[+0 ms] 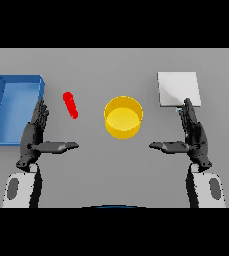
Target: Pick up the red beaker and tilt it to pour out 1 green nut into yellow bowl. Pick up the yellow bowl and place it on the metallic measuring scale.
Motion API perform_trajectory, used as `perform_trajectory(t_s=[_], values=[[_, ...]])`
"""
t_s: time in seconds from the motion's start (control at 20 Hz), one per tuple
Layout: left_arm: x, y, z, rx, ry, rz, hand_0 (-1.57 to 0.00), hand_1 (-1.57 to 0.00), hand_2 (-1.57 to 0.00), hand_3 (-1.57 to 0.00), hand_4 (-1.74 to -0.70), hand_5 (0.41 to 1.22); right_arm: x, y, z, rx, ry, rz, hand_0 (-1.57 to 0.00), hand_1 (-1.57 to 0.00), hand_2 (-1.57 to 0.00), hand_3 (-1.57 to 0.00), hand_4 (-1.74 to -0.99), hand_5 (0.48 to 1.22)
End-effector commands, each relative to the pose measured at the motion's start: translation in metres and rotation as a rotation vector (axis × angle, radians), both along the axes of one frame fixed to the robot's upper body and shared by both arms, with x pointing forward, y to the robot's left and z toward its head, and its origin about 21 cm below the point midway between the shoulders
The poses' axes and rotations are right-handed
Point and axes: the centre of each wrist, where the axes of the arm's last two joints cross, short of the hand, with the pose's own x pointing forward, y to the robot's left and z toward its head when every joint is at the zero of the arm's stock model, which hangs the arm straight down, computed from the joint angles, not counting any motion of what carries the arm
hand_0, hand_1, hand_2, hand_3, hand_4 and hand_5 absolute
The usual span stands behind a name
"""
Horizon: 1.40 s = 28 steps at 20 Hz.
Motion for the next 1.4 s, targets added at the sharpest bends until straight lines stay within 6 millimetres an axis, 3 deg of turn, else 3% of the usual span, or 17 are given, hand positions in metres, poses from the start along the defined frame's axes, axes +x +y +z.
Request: perform_trajectory(t_s=[0.0, 0.25, 0.3, 0.4, 0.65, 1.0, 1.35], values=[[-0.001, 0.0, 0.0, -0.001, -0.001, 0.001, 0.0, 0.0, 0.0, 0.0, -1.14, 0.66, 0.0, 0.0, 0.0, 0.001, 0.0, -0.001, 0.0, 0.0, 0.0, 0.0, -1.071, 0.578], [-0.006, -0.001, -0.001, -0.004, -0.011, -0.003, 0.0, 0.0, 0.0, 0.0, -1.14, 0.66, -0.002, 0.001, 0.0, 0.003, -0.005, 0.0, 0.0, 0.0, 0.0, 0.0, -1.071, 0.578], [-0.021, -0.003, 0.002, 0.074, -0.051, -0.042, 0.0, 0.0, 0.0, 0.0, -1.14, 0.66, -0.009, 0.0, 0.005, -0.15, -0.097, 0.009, 0.0, 0.0, 0.0, 0.0, -1.071, 0.578], [-0.034, -0.008, 0.017, 0.152, -0.083, -0.078, 0.0, 0.0, 0.0, 0.0, -1.14, 0.66, -0.02, 0.005, 0.009, -0.292, -0.153, 0.025, 0.0, 0.0, 0.0, 0.0, -1.066, 0.576], [-0.039, -0.009, 0.029, 0.2, -0.032, -0.103, 0.0, 0.0, 0.0, 0.0, -1.14, 0.652, -0.022, 0.009, 0.015, -0.313, -0.159, 0.05, 0.0, 0.0, 0.0, 0.0, -1.118, 0.6], [0.002, -0.011, 0.007, 0.208, 0.058, -0.118, 0.0, 0.0, 0.0, 0.0, -1.17, 0.648, -0.022, 0.004, 0.013, -0.253, -0.147, 0.09, 0.0, 0.0, 0.0, 0.0, -1.209, 0.627], [0.051, -0.012, -0.003, 0.228, 0.049, -0.146, 0.0, 0.0, 0.0, 0.0, -1.18, 0.637, -0.023, 0.005, 0.014, -0.245, -0.165, 0.089, 0.0, 0.0, 0.0, 0.0, -1.227, 0.625]])
